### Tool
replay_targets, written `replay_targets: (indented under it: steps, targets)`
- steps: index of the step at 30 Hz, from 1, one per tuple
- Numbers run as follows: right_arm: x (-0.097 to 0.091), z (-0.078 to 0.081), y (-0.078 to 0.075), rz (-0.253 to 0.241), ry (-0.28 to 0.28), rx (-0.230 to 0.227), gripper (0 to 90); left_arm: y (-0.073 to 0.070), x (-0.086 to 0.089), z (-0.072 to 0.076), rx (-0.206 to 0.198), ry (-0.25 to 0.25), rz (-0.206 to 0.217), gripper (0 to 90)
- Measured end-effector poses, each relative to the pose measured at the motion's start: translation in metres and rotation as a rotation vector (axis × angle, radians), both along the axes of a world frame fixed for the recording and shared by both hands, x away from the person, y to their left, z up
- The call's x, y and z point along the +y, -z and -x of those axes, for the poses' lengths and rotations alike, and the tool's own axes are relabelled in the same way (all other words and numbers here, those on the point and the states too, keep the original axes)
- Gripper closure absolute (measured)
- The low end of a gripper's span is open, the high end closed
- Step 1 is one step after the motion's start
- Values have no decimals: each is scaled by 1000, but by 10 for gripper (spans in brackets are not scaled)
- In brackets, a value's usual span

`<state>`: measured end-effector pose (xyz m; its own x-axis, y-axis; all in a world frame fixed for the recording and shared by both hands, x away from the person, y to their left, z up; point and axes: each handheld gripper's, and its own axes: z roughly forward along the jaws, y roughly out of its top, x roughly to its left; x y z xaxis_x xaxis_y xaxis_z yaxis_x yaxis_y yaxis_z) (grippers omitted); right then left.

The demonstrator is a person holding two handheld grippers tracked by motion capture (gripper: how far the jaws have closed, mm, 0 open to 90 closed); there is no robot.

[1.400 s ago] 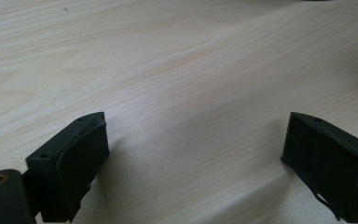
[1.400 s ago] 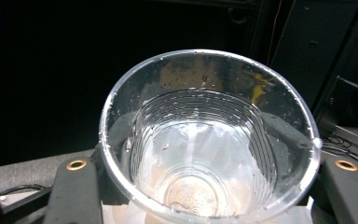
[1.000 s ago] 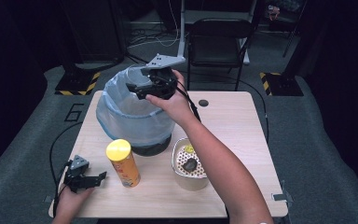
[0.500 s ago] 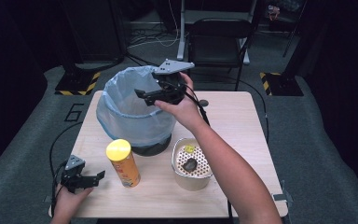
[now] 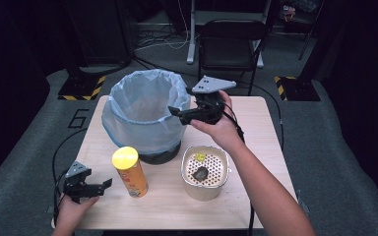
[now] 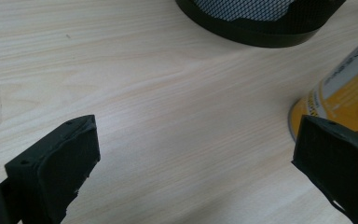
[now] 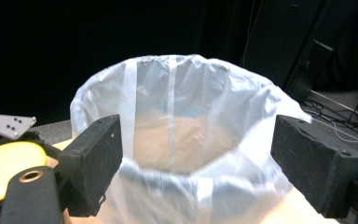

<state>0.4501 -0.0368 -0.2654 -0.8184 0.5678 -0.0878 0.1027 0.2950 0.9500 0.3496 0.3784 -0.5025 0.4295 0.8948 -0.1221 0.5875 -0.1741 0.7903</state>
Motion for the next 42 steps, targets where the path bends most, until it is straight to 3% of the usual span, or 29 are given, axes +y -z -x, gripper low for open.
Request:
replay_targets:
  steps: [3, 8, 15, 21, 26, 27, 28, 29, 32, 33, 36, 38, 40, 42]
  targets:
    - [-12, 5, 3, 6, 21, -10, 163, -5, 0, 2, -11, 15, -5, 1]
    - [-31, 14, 9, -9, 42, -12, 164, -14, -3, 8, -36, 35, 27, 2]
    - [-61, 32, 24, 9, 81, -33, 164, -33, -10, 20, -76, 132, 26, 2]
    - [-79, 40, 39, 23, 112, -26, 164, -40, -19, 27, -89, 205, 73, 5]
    - [-89, 44, 46, 10, 129, -15, 164, -41, -30, 28, -90, 274, 96, 16]
    - [-94, 47, 50, -9, 137, 5, 164, -39, -36, 28, -94, 314, 82, 18]
    - [-96, 48, 52, -13, 138, 1, 164, -39, -37, 26, -98, 337, 52, 18]
    - [-98, 49, 54, -11, 144, 1, 164, -38, -40, 25, -95, 346, 49, 19]
    - [-103, 52, 60, -7, 159, 17, 164, -34, -50, 23, -74, 347, 71, 29]
    - [-105, 53, 61, -8, 161, 17, 163, -34, -51, 20, -77, 364, 51, 29]
    - [-109, 55, 65, -11, 170, 18, 163, -31, -56, 17, -78, 360, 57, 37]
    - [-112, 57, 70, -22, 180, 28, 164, -28, -65, 15, -54, 361, 68, 45]
    - [-114, 59, 72, -13, 190, 25, 164, -27, -68, 11, -54, 381, 39, 46]
    - [-116, 62, 74, -13, 190, 26, 164, -24, -72, 8, -61, 377, 36, 48]
